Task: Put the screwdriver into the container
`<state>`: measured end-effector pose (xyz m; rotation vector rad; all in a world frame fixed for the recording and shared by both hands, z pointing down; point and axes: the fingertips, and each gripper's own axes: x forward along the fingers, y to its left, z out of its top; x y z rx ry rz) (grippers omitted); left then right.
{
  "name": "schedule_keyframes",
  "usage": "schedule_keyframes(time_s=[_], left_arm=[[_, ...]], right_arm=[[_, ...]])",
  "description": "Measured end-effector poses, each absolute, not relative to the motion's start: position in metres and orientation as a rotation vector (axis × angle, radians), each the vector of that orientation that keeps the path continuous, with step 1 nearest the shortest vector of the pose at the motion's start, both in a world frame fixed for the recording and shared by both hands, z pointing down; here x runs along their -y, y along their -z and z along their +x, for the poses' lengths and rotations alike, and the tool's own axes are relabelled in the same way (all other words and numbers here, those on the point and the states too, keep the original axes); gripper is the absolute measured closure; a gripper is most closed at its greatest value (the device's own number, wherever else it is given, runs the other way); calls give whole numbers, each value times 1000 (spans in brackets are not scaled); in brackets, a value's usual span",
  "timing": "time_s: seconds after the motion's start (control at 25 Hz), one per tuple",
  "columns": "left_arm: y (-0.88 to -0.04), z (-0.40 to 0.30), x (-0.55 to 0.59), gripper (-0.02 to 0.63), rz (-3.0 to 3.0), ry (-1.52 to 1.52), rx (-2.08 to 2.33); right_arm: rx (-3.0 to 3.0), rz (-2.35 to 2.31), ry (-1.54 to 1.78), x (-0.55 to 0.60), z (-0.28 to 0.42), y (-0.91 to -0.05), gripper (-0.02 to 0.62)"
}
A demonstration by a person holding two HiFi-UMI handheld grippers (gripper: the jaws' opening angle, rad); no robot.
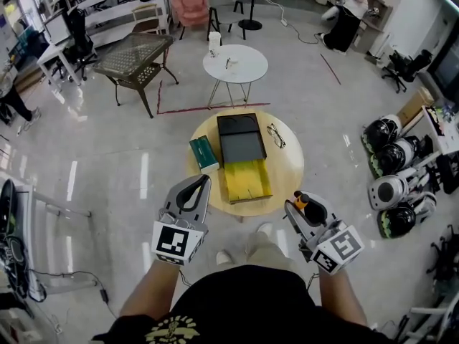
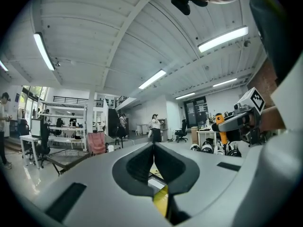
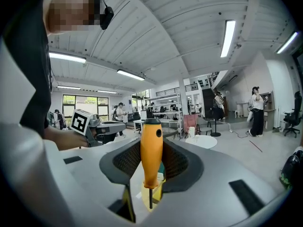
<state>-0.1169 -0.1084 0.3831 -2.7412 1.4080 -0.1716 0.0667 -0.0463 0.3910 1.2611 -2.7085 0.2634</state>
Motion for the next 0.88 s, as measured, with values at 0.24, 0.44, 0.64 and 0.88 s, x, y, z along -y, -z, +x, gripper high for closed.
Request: schedule_keyframes(time_s=[0.24, 0.44, 0.64, 0.88], left_arm=[[-389, -126, 127, 588, -2712, 195, -1505], [-385, -112, 148, 588, -2686, 201, -1534], [-390, -105, 169, 588, -2665, 248, -1583], [-404, -100, 199, 588, -2646, 260, -1650]], right_arm=[[2741, 1210, -245, 77, 72, -389, 462], [2786, 1164, -276, 108, 82, -388, 462], [2818, 1107, -322, 138, 89, -393, 462], [2851, 1068, -392, 170, 100, -404, 462]])
